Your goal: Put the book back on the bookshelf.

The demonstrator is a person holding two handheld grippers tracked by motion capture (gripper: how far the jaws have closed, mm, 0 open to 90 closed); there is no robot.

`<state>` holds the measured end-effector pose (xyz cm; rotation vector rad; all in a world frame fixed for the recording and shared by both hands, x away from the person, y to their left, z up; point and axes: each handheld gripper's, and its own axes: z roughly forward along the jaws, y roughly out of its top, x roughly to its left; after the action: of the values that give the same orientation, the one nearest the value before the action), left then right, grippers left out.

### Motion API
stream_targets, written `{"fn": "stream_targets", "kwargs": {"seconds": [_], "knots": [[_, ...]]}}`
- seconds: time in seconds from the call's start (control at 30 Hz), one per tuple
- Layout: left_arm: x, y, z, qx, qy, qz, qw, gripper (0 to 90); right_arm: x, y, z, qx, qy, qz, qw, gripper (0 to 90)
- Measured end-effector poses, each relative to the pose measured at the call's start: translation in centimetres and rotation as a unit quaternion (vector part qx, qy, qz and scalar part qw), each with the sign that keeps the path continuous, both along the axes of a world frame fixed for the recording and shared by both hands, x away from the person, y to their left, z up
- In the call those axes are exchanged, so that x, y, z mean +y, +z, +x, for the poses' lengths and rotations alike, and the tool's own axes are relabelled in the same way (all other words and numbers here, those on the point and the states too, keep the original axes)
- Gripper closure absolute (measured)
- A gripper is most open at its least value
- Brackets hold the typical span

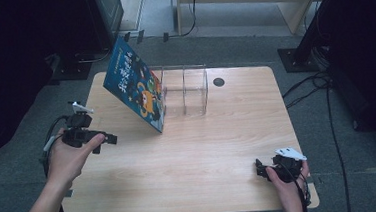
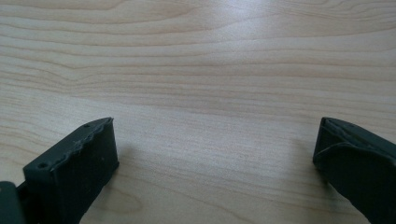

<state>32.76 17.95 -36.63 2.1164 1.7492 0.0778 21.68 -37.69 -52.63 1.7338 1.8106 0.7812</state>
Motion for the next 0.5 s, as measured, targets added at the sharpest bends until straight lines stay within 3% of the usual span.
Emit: {"fn": "stream_targets", "kwargs": {"seconds": [0.33,0.5], "knots": [[0.9,-2.6,-1.0,-0.01,0.018,-0.017,0.9996,0.0,0.0,0.0,0.0,0.0,-0.001,0.0,1.0,0.0],[1.4,-4.6,-1.9,-0.031,0.026,-0.051,0.9978,0.0,0.0,0.0,0.0,0.0,-0.001,0.0,1.0,0.0]]}}
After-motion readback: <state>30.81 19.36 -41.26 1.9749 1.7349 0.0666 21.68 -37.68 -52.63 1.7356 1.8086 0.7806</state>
